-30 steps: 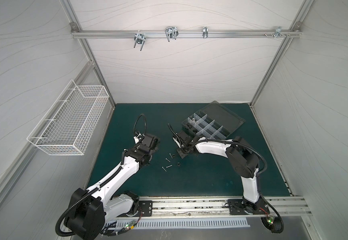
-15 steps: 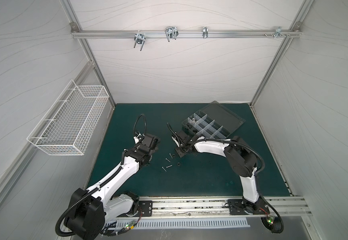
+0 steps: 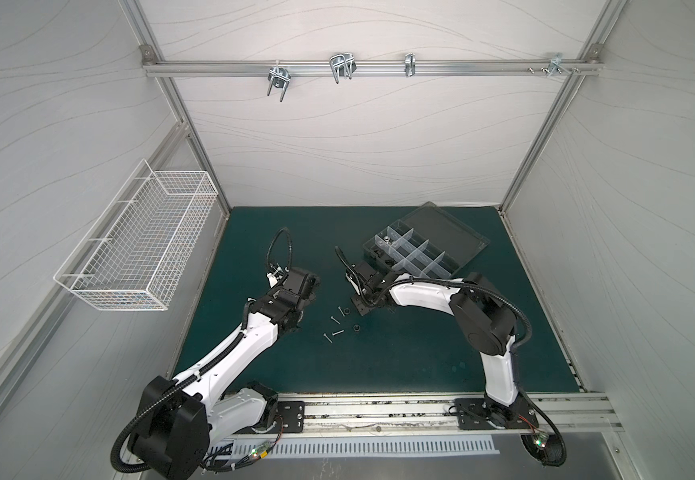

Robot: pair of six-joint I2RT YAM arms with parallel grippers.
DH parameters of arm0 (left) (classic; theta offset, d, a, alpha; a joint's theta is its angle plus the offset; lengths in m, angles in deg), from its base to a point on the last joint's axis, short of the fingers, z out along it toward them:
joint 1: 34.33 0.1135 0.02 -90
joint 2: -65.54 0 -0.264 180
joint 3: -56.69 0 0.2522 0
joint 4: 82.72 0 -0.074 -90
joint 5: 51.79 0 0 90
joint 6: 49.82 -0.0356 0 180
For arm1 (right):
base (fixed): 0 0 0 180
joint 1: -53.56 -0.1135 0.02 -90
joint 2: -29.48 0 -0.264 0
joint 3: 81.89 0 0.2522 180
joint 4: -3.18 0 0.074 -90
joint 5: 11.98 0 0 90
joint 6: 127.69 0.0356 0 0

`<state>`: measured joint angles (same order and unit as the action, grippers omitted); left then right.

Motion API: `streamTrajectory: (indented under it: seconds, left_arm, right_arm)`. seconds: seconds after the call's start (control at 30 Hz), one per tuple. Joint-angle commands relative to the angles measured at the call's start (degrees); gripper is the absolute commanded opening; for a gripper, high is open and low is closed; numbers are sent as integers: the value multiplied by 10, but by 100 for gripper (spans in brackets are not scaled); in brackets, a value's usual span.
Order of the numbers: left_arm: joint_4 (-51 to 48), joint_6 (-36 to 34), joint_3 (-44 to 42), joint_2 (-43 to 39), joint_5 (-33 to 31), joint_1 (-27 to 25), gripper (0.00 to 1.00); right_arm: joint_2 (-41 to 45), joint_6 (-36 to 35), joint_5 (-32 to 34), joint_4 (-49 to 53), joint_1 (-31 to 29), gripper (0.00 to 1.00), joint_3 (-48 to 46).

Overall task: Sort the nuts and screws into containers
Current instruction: 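Lift the black nut with the right gripper and carry it over the box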

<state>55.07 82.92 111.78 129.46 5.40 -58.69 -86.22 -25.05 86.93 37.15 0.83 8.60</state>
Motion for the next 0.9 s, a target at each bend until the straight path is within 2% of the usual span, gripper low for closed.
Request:
streamTrajectory:
  seconds: [0.0,0.33,0.53,0.73,0.87]
  left_arm:
    - [11,13,4,6,-12,2,99]
    - [17,7,9,15,-4,2,99]
    - [22,5,11,19,5,2,99]
    - [23,5,12,21,11,2,99]
    - [26,4,13,24,15,2,99]
  right_arm:
    - [14,6,-8,69,6,1,-20]
    - [123,15,-11,98,57,0,-14]
    - [184,19,-6,122,120,0,-5]
    - [219,25,18,142,190,0,-14]
    - [232,32,10,143,235,0,-31]
